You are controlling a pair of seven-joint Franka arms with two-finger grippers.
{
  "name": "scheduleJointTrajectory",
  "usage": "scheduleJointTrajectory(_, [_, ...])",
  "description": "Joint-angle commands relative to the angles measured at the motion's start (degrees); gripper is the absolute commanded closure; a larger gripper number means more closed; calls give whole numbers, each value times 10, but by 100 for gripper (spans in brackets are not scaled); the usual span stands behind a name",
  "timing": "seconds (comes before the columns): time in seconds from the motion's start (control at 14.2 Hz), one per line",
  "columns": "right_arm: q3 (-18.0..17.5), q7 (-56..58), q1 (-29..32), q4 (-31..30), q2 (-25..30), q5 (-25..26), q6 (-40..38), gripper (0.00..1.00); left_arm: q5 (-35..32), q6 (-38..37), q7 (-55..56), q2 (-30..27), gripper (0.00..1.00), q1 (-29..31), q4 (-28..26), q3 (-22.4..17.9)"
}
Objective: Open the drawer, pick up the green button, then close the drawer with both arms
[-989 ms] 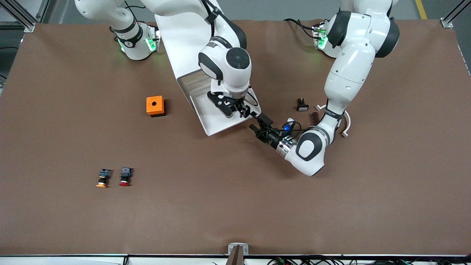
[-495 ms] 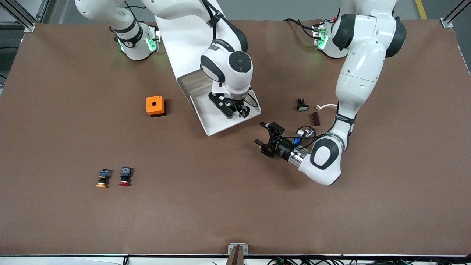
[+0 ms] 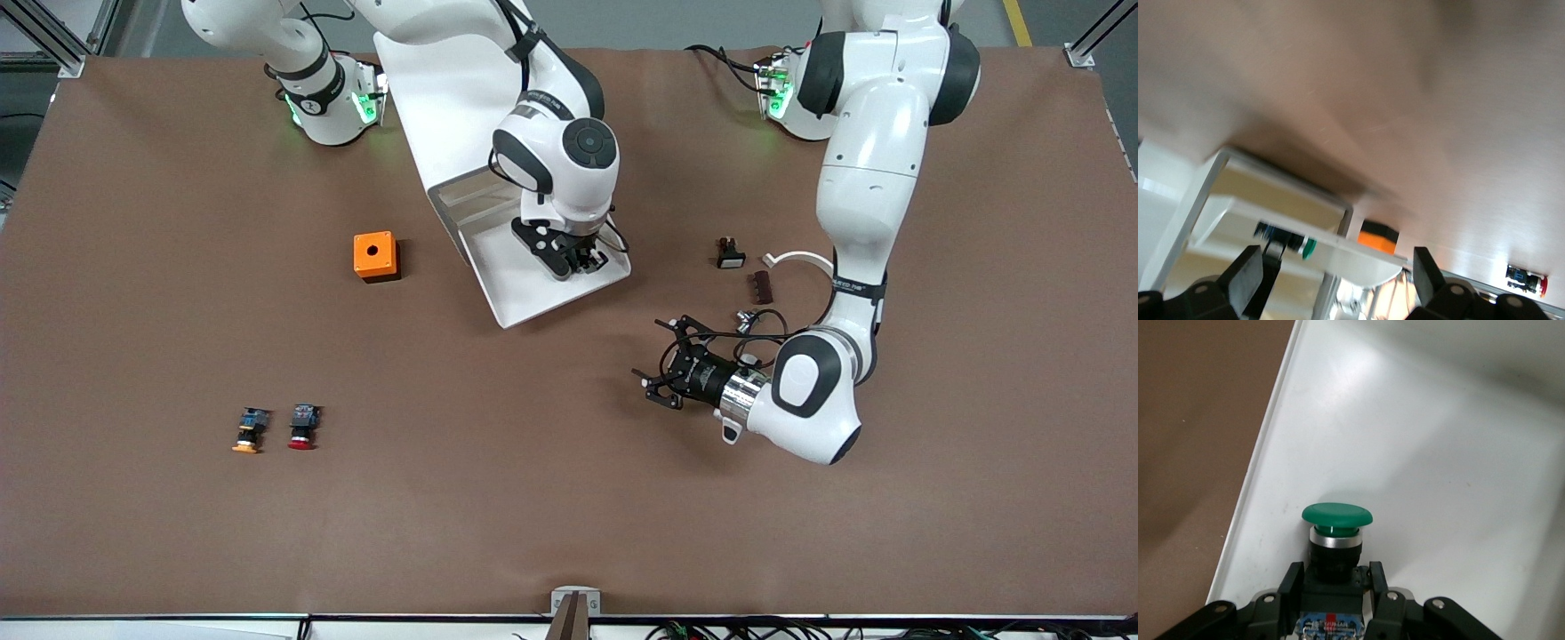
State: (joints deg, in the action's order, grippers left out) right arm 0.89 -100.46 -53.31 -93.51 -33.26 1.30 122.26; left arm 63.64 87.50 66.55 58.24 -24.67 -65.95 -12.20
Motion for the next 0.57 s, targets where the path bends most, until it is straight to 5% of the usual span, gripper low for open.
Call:
scheduleJointTrajectory(0.0, [1,45,23,22,14,0,-40,100,-29,36,-78,-28,1,-27,-7,-35])
scheduleJointTrajectory(0.49, [4,420,173,46,50,1,-77,100,-178,124,-182,-71,1,-55,-8,-40])
